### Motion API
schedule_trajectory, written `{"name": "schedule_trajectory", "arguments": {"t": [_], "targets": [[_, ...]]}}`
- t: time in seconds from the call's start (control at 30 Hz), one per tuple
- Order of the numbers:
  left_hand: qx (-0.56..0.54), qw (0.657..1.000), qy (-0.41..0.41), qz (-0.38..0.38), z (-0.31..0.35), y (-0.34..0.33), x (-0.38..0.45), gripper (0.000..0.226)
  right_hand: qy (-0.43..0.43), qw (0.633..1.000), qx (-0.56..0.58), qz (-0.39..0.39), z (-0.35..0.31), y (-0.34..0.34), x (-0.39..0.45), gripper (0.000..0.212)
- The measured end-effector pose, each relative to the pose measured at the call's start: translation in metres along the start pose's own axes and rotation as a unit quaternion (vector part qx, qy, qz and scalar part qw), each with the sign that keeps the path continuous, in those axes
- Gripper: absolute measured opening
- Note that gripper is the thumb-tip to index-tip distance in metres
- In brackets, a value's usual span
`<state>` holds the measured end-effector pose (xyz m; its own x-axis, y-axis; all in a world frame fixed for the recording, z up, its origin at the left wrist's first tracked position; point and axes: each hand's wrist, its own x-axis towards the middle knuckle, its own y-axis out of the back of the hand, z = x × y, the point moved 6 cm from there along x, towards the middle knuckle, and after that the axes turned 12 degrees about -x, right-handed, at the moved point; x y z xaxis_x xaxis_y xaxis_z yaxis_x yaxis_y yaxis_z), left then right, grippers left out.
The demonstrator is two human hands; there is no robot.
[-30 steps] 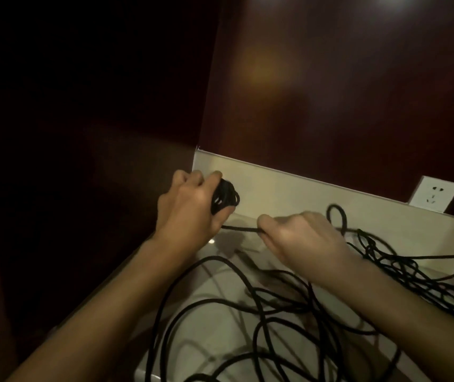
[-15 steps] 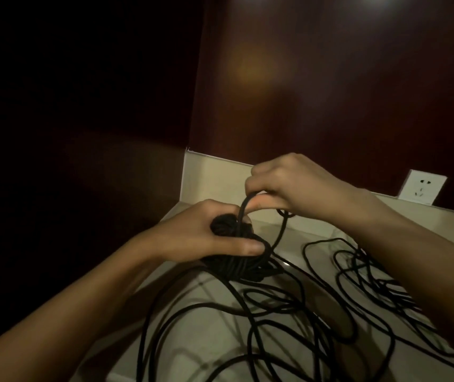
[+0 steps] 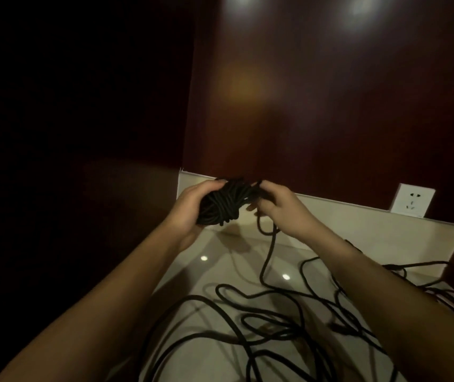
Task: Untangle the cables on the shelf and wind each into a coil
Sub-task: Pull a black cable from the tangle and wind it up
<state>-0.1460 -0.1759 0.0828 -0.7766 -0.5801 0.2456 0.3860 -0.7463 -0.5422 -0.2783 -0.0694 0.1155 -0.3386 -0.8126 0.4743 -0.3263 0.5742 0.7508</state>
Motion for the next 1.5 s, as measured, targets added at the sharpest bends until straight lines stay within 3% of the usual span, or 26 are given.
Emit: {"name": "schedule_trajectory", "arguments": {"t": [0.07, 0.13, 0.27, 0.37, 0.5, 0.6, 0.67, 0.7, 0.77, 0.83, 0.9, 1.0, 1.1, 1.3, 1.4, 1.5], "targets": [[-0.114, 0.993, 0.021, -0.003, -0.005, -0.001, 0.002, 0.034, -0.063, 0.978, 0.196, -0.033, 0.01, -0.011, -0.007, 0.019], [-0.205, 0.978, 0.034, 0.004, -0.005, 0.0, 0.004, 0.031, -0.102, 0.943, 0.313, -0.045, 0.015, -0.021, -0.014, 0.019], [-0.257, 0.965, 0.05, -0.01, -0.004, 0.0, 0.006, 0.035, -0.132, 0.89, 0.436, 0.002, 0.023, -0.028, -0.019, 0.026], [-0.296, 0.954, 0.046, -0.027, -0.004, -0.009, 0.003, 0.038, -0.12, 0.864, 0.489, -0.023, 0.023, -0.036, -0.022, 0.033], [-0.328, 0.943, 0.03, -0.048, 0.003, -0.022, -0.003, 0.037, -0.155, 0.908, 0.382, -0.075, 0.02, -0.054, -0.033, 0.031], [-0.334, 0.941, 0.022, -0.042, 0.002, -0.023, -0.003, 0.037, -0.044, 0.995, 0.084, -0.038, 0.001, -0.047, -0.038, 0.025], [-0.34, 0.94, 0.02, -0.025, -0.004, -0.022, -0.004, 0.038, 0.015, 0.996, -0.092, 0.008, -0.014, -0.045, -0.04, 0.036], [-0.333, 0.942, 0.017, -0.017, -0.006, -0.022, -0.004, 0.038, 0.019, 0.995, -0.098, 0.028, -0.023, -0.045, -0.044, 0.045], [-0.296, 0.955, 0.006, -0.007, -0.009, -0.026, -0.008, 0.037, -0.002, 0.996, 0.045, 0.07, -0.038, -0.048, -0.053, 0.054], [-0.263, 0.965, -0.009, -0.008, -0.008, -0.031, -0.013, 0.036, -0.029, 0.977, 0.172, 0.123, -0.043, -0.051, -0.06, 0.053], [-0.251, 0.967, -0.027, -0.015, -0.004, -0.034, -0.018, 0.032, -0.045, 0.964, 0.231, 0.127, -0.046, -0.055, -0.062, 0.044], [-0.235, 0.97, -0.062, -0.027, 0.005, -0.033, -0.024, 0.028, -0.038, 0.956, 0.26, 0.132, -0.05, -0.052, -0.062, 0.04], [-0.219, 0.971, -0.094, -0.031, 0.011, -0.03, -0.03, 0.027, -0.027, 0.942, 0.27, 0.197, -0.056, -0.038, -0.065, 0.05], [-0.394, 0.915, -0.073, -0.042, 0.024, -0.024, -0.031, 0.027, -0.12, 0.896, 0.294, 0.31, -0.045, -0.009, -0.077, 0.05], [-0.375, 0.921, -0.092, -0.047, 0.037, -0.02, -0.034, 0.027, -0.187, 0.899, 0.295, 0.266, -0.013, -0.013, -0.08, 0.048], [-0.373, 0.92, -0.098, -0.066, 0.039, -0.02, -0.038, 0.027, -0.187, 0.933, 0.247, 0.183, 0.008, -0.016, -0.083, 0.025]]}}
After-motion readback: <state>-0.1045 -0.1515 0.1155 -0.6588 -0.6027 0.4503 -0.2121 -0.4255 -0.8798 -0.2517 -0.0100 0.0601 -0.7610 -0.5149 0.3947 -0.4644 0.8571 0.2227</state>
